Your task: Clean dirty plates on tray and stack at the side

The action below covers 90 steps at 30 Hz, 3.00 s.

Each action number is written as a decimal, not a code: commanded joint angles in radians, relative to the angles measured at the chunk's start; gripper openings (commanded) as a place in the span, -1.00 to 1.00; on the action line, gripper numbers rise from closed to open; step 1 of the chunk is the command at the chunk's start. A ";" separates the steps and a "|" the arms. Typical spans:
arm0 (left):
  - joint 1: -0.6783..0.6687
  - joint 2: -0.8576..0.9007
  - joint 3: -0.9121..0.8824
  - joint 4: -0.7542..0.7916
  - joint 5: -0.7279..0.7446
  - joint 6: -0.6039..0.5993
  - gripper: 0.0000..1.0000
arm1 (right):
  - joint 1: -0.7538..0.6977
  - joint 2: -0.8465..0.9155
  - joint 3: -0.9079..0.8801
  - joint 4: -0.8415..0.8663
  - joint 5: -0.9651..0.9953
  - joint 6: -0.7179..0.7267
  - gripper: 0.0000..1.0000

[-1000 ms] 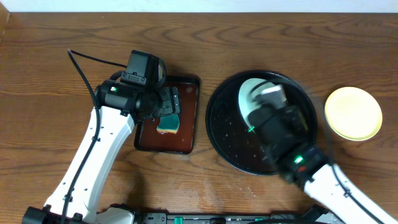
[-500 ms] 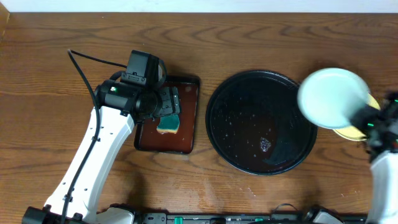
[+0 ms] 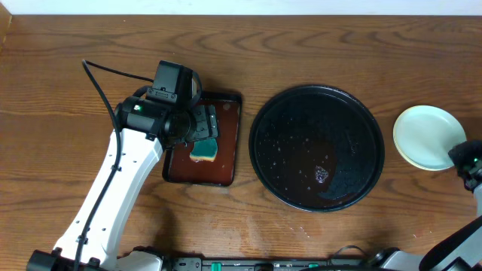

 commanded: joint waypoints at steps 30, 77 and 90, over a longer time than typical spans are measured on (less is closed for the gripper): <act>-0.002 -0.001 0.014 -0.003 0.006 -0.003 0.66 | 0.849 -0.650 0.002 -0.353 -0.258 -0.123 0.98; -0.002 -0.001 0.014 -0.003 0.006 -0.003 0.67 | 0.909 -1.499 -0.799 0.168 -0.061 -0.512 0.99; -0.002 -0.001 0.014 -0.004 0.006 -0.003 0.67 | 0.909 -1.499 -0.799 0.168 -0.061 -0.512 0.99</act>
